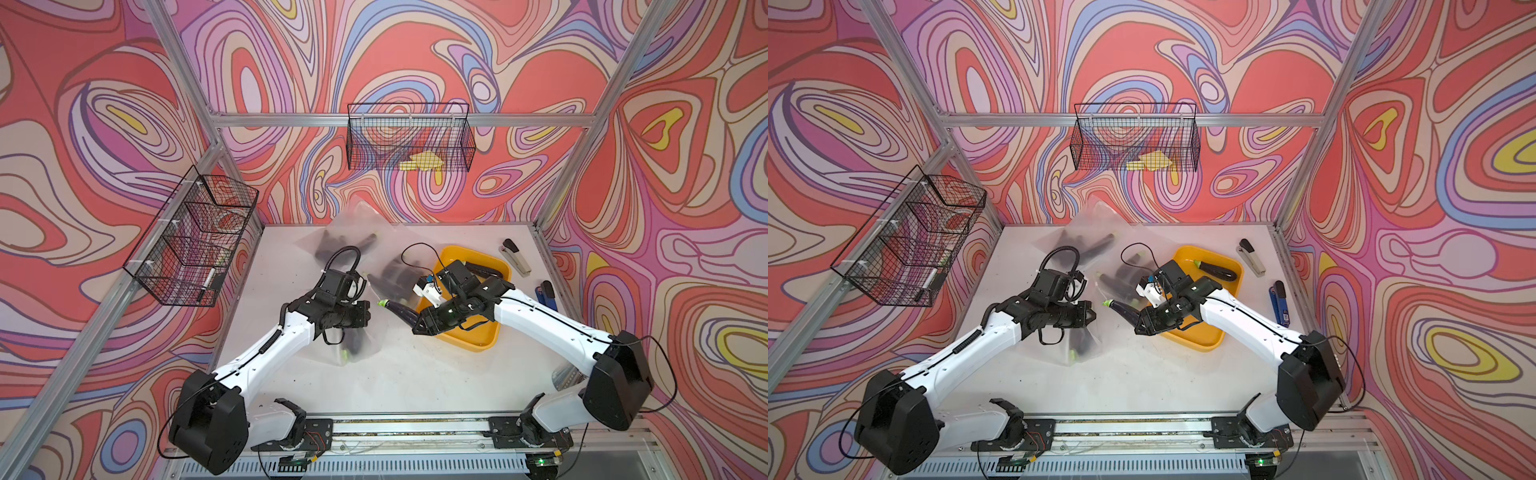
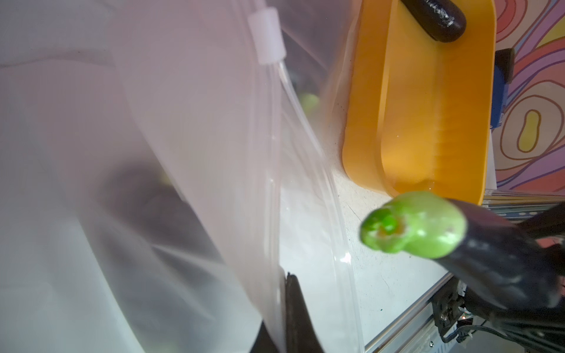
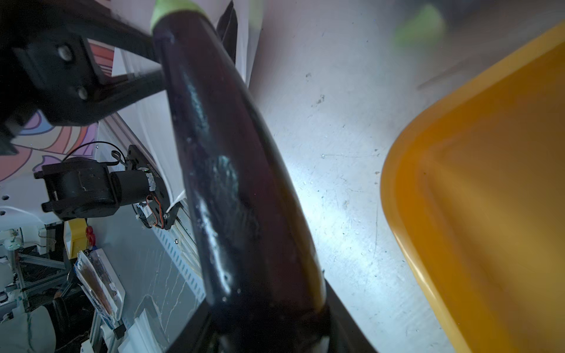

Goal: Place the eggplant in a zip-top bag and seal the zipper
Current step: Place the eggplant in the zipper food storage bag.

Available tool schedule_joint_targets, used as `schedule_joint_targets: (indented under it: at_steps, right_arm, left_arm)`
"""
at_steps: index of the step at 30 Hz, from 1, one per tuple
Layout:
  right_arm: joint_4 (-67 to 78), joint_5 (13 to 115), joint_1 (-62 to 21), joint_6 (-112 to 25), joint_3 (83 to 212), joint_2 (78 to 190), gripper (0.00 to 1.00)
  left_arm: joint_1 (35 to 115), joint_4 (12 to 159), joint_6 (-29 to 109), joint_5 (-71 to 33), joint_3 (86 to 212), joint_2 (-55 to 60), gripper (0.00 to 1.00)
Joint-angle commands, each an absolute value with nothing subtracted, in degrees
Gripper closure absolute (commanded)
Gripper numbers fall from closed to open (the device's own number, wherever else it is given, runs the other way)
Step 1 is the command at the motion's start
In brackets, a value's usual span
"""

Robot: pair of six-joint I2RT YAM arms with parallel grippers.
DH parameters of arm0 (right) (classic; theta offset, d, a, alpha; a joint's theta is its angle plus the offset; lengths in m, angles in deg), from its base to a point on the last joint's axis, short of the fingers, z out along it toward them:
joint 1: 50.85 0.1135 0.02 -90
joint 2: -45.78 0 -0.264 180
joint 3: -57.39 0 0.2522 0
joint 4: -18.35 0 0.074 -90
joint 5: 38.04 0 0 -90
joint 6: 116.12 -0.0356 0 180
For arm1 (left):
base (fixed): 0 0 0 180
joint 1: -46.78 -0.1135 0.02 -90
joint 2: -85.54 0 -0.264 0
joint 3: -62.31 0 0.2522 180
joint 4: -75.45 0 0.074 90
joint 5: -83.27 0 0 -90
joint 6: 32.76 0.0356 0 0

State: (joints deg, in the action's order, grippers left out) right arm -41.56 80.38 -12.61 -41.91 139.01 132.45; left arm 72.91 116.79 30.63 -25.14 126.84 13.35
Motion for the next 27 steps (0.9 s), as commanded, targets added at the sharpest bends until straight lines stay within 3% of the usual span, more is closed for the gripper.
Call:
schedule_joint_targets:
  at_steps: [1, 11, 27]
  right_arm:
    - [-42.01, 78.81, -11.13, -43.42, 141.15, 134.81, 0.54]
    - [-47.28, 69.38, -6.08, -48.74, 150.35, 142.67, 0.54]
    - [-49.88, 70.96, -4.56, -58.06, 160.76, 152.92, 0.54]
  left_arm:
    - [72.5, 116.07, 30.17, -24.66, 127.15, 14.34, 1.0]
    - [73.79, 116.27, 29.87, -24.7, 127.16, 14.85, 1.0]
    - [77.63, 106.55, 23.05, -26.93, 120.71, 15.39, 1.0]
